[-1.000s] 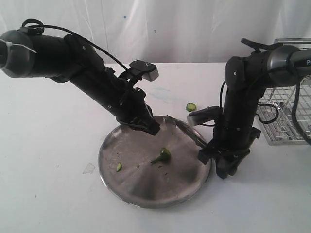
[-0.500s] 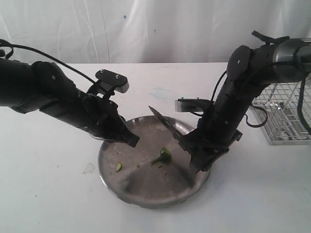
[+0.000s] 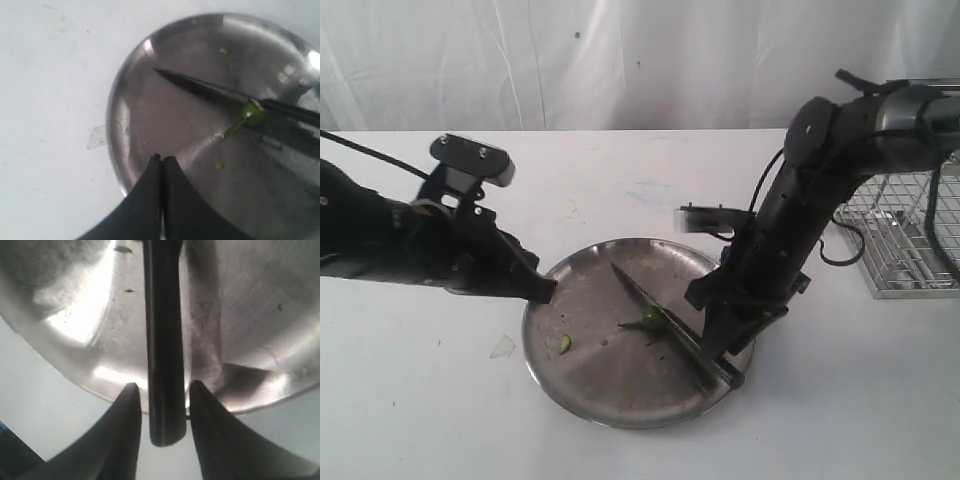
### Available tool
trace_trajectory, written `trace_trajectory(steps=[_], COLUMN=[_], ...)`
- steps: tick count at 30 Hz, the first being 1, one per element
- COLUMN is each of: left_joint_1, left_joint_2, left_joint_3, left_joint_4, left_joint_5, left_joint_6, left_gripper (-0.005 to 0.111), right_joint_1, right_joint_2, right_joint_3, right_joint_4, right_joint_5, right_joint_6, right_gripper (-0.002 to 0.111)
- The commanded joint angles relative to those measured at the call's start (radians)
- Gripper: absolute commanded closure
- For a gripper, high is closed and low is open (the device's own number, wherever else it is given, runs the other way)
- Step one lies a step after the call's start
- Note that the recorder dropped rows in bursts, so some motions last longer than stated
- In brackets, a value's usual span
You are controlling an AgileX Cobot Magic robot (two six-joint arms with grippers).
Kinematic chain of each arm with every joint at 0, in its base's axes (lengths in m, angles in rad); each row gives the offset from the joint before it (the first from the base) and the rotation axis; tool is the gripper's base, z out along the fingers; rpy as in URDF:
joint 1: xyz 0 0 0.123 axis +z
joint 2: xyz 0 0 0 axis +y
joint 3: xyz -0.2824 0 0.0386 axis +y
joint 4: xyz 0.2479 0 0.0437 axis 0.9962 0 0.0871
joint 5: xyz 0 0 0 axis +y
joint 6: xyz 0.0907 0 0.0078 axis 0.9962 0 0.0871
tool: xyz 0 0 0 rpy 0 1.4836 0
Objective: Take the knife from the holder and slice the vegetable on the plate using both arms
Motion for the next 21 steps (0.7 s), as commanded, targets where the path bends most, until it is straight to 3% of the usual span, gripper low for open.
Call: trace_trajectory(steps=[1,3,6,8,11,14,18,21], left_joint_1=[0.08,0.166,0.368,0.53,0.668,0.682,0.594,0.548], left_joint_2=[-0.147,-0.192,-0.212,-0.214,-0.282,-0.436,-0.703,-0.923], left_joint_3=[0.015,0.015,0.014,0.021,0.099,0.217,0.351,0.408], left_joint_4=[-0.016,-0.016,-0.013,0.0,-0.062,-0.068,-0.077,-0.062], left_joint_5=[0.007,0.035,0.216,0.34,0.285,0.155,0.005,-0.051], left_joint_6=[0.021,0.03,-0.012,-0.034,-0.122,-0.118,-0.116,-0.085], left_gripper=[0.107,0.107,0.107,0.107,0.107,0.107,0.107,0.107], right_joint_1=[-0.021,-0.039,-0.07,-0.093,-0.117,-0.153,-0.195,-0.199], right_joint_2=[-0.123,-0.198,-0.316,-0.426,-0.615,-0.822,-1.114,-1.337], right_joint_3=[-0.035,-0.032,0.001,0.059,0.188,0.357,0.602,0.782], right_joint_4=[-0.042,-0.116,-0.224,-0.226,-0.237,-0.333,-0.523,-0.573], right_joint_5=[-0.017,-0.103,-0.215,-0.283,-0.449,-0.665,-0.959,-1.173], right_joint_6=[0.008,0.063,0.171,0.178,0.189,0.287,0.597,0.633], right_gripper=[0.079,0.085,0.106,0.108,0.108,0.108,0.108,0.108])
